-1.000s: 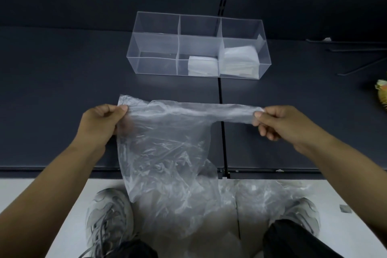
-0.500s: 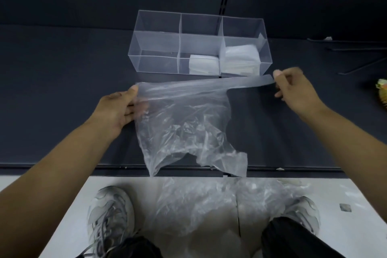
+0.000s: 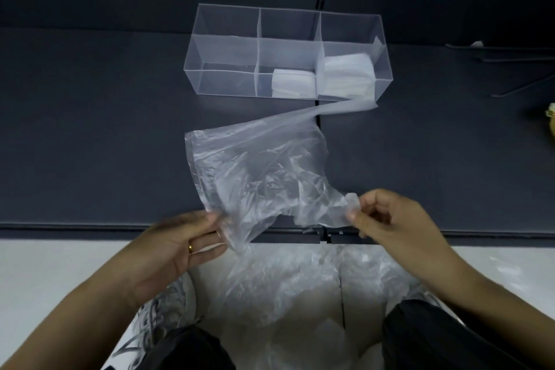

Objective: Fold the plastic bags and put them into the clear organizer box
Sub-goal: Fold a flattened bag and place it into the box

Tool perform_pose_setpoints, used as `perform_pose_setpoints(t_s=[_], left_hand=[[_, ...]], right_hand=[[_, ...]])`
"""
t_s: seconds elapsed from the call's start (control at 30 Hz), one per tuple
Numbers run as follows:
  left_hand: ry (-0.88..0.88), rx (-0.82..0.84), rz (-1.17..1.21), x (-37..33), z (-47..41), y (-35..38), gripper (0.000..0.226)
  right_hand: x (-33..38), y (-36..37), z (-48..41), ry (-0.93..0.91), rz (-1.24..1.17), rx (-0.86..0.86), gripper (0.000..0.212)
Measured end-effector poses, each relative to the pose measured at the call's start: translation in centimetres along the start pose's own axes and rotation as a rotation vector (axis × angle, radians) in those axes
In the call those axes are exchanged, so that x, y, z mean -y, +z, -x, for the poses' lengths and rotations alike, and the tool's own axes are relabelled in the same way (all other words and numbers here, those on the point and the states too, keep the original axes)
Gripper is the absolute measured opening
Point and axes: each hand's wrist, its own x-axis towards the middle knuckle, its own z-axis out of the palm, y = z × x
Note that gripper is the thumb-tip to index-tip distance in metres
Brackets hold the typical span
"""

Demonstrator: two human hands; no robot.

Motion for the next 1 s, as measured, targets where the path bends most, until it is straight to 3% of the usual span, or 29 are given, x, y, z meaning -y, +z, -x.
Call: perform_pose_setpoints(t_s=[0.27, 0.4, 0.53, 0.7, 0.8, 0.9, 1.0], left_hand=[[0.065, -0.204, -0.049, 0.7, -0.1, 1.1, 0.03], [0.152, -0.31, -0.047, 0.0, -0.3, -0.2, 0.029], [0.21, -0.35, -0.16, -0.4, -0.5, -0.5, 0.02], [0.232, -0.359, -0.403, -0.3, -0.7, -0.5, 0.015], [0.247, -0.432, -0.568, -0.6, -0.7, -0.3, 0.02], [0.462, -0.648, -1.038, -1.3, -0.5, -0.1, 0.021], [0.943, -0.663, -1.305, -1.6, -1.1, 1.7, 0.006]], right_hand=[[-1.7, -1.2, -1.9, -0.005, -0.162, -0.068, 0.025], [-3.4, -3.8, -3.5, 0.021, -0.12, -0.205, 0.026], [-4.9, -5.5, -3.8, 0.088, -0.055, -0.209, 0.026], [-5.7, -5.9, -2.9, 0.222, 0.106, -0.215, 0.019], [-5.3, -6.4, -2.3, 0.262, 0.41, -0.194, 0.017], [-3.5, -6.2, -2.4, 0.243, 0.617, -0.26, 0.028], [-0.4, -2.9, -3.3, -0.124, 0.686, -0.426, 0.043]])
